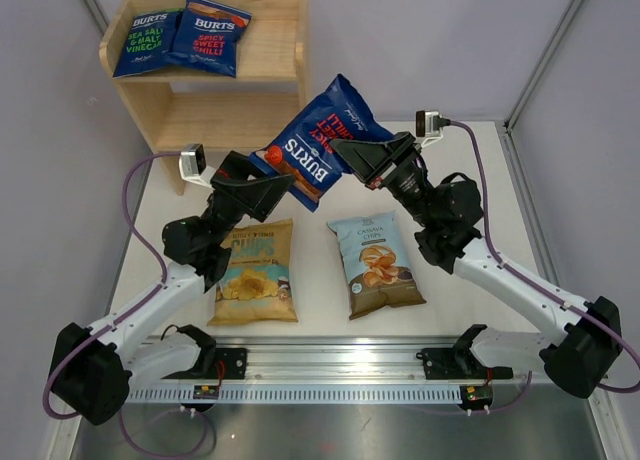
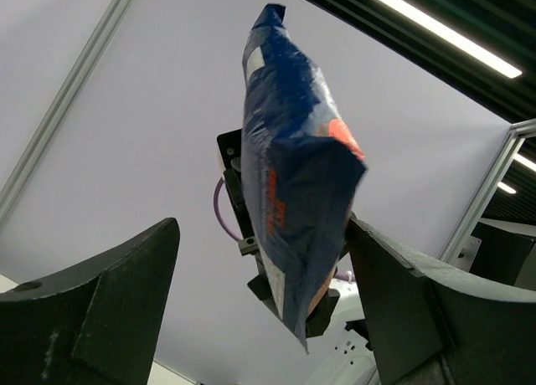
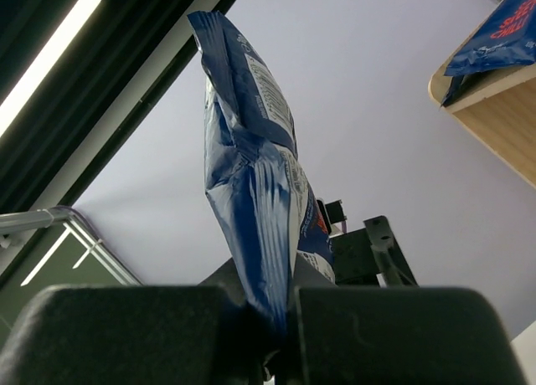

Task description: Place and organize the chips bags onto the shelf

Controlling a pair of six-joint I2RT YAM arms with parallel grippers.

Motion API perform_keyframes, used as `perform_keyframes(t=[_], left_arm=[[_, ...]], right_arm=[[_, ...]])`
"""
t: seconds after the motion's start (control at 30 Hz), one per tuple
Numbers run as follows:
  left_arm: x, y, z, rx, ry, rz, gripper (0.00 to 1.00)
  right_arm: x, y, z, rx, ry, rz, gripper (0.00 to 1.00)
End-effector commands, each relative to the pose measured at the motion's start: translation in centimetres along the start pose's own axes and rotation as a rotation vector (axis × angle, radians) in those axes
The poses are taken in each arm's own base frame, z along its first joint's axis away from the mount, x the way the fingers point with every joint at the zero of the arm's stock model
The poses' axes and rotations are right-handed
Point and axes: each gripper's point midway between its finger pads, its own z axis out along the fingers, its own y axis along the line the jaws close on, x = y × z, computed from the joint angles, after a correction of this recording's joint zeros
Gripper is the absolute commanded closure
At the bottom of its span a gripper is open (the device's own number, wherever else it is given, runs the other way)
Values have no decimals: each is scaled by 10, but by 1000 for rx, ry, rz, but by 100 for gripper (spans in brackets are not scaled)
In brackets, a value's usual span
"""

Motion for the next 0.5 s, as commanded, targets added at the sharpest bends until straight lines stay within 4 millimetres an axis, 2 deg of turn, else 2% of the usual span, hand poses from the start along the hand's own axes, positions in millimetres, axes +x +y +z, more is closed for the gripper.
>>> perform_keyframes(t=[0.0,0.13,0.43,0.47], left_arm=[[-23,-21,11,63,-83,62,24],[-24,-19,11,52,-91,68,39],[-22,-14,14,37,-80,70,42],[-21,-14,14,39,-76,71,48]], right_arm=[[-11,15,1,-51,-92,-3,97],[-7,6,2,-5,-102,-16,97],[4,-22,6,98,-81,21,96],[5,-24,5,108,-81,27,96]])
